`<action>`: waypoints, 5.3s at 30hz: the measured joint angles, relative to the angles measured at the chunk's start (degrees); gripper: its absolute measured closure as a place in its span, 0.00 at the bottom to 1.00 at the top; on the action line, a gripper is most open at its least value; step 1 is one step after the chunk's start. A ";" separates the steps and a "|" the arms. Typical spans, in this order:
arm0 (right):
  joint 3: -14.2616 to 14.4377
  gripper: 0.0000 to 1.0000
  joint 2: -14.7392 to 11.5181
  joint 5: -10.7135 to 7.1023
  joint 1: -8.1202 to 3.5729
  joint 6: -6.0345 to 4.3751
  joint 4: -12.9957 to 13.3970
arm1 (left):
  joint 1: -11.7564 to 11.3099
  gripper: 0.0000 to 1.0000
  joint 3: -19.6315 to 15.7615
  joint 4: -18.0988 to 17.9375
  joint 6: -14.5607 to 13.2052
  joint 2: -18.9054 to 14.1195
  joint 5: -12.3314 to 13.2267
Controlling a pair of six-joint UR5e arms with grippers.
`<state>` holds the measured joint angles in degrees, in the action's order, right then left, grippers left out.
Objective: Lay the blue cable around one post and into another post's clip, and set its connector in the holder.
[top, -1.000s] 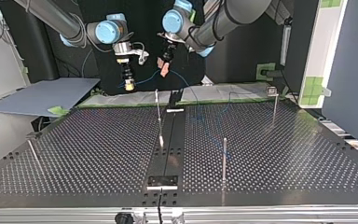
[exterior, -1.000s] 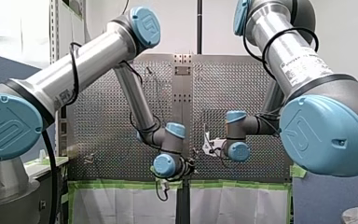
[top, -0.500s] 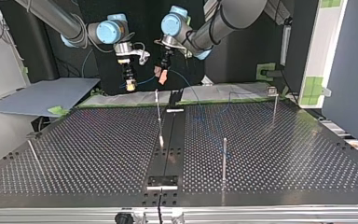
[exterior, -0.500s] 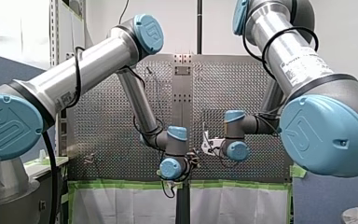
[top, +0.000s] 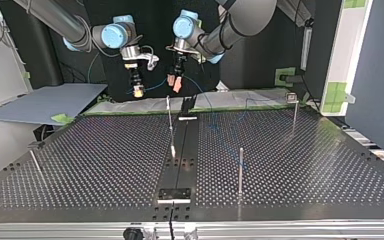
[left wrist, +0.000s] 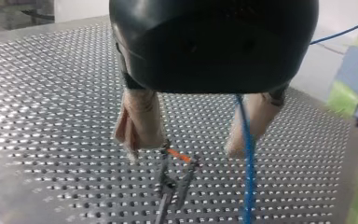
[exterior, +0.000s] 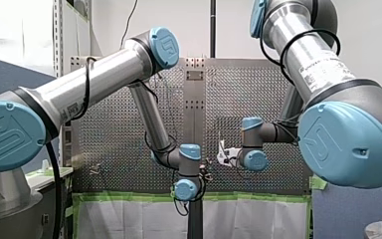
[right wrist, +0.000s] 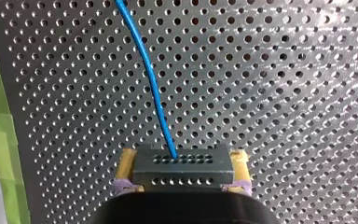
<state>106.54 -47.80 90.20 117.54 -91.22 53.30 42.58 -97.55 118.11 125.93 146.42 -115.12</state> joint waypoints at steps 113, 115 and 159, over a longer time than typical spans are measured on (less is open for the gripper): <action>-18.21 1.00 12.01 -4.25 -9.84 3.01 -9.35 | -8.44 1.00 14.95 4.97 -21.92 5.03 0.53; -18.30 1.00 12.03 -4.26 -9.96 3.06 -8.94 | -8.48 1.00 15.22 5.10 -22.46 5.07 0.00; -19.35 1.00 12.32 -2.19 -12.34 2.41 -11.33 | -8.98 0.00 10.93 20.86 -32.20 -2.93 3.22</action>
<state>87.19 -35.47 88.01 105.20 -88.81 41.97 33.60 -86.62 138.97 93.74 143.49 -111.90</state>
